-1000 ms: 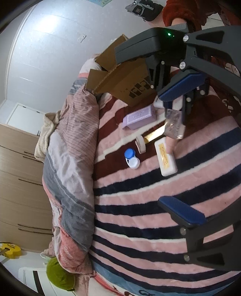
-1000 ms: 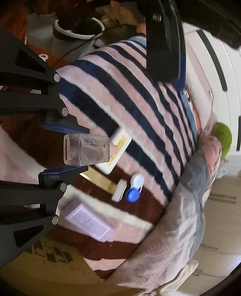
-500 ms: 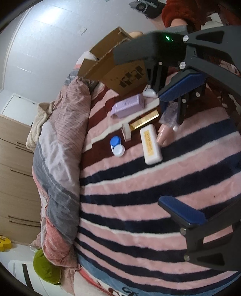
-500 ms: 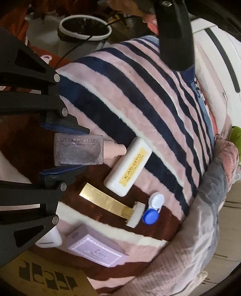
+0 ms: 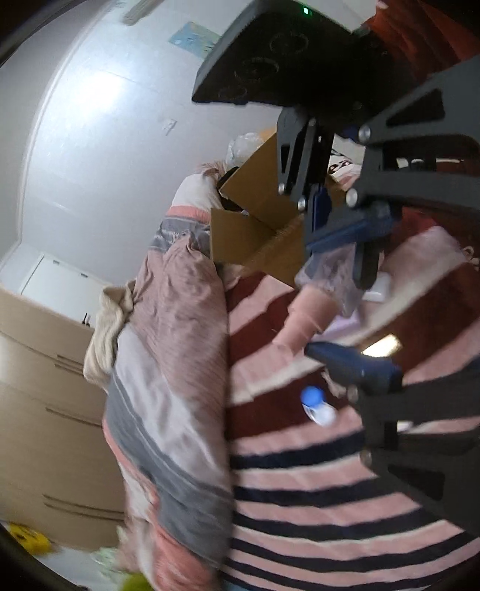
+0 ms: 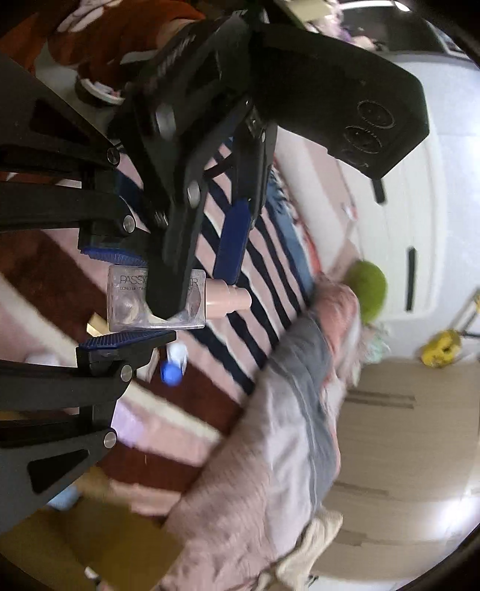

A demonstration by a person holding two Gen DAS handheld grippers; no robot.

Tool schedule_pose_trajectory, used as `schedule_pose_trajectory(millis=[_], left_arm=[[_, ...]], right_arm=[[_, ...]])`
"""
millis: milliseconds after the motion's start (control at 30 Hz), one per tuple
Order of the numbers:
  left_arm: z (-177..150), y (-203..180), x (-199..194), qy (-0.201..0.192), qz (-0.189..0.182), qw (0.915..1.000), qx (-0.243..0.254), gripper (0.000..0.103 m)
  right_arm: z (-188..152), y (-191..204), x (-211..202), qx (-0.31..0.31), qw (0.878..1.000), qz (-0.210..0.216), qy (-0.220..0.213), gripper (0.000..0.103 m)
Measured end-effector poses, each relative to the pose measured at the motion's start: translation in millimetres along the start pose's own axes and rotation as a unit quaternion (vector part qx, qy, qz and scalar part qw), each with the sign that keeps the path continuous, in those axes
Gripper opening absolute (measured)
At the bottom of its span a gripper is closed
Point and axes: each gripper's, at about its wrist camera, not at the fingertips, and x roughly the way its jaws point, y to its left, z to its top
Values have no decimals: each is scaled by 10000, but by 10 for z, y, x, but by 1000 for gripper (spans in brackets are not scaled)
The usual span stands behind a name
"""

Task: Organize rigid objects
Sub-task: 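Lower the foundation bottle into the cardboard box and release it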

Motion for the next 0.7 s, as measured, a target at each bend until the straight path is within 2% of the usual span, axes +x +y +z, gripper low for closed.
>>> schedule_pose_trajectory(millis=[300, 400, 500, 533, 600, 700], left_arm=[[585, -848, 924, 442, -707, 9939, 722, 45], [664, -1027, 1218, 690, -843, 9903, 864, 45], [630, -1097, 1390, 883, -817, 9881, 956, 46], [620, -1117, 1418, 929, -754, 9880, 977, 50], [599, -1111, 1445, 982, -557, 9886, 996, 87], [617, -1003, 1286, 789, -392, 9918, 931, 88]], right_arm=[[-303, -998, -685, 917, 9924, -806, -132, 27], [-388, -1276, -818, 1132, 9880, -1045, 75, 27], [-491, -1487, -827, 1392, 9843, -1039, 303, 27], [-521, -1522, -816, 1405, 9838, -1050, 377, 27], [-542, -1555, -748, 1388, 9823, -1129, 549, 27], [-543, -1520, -683, 1305, 9808, -1297, 651, 32]])
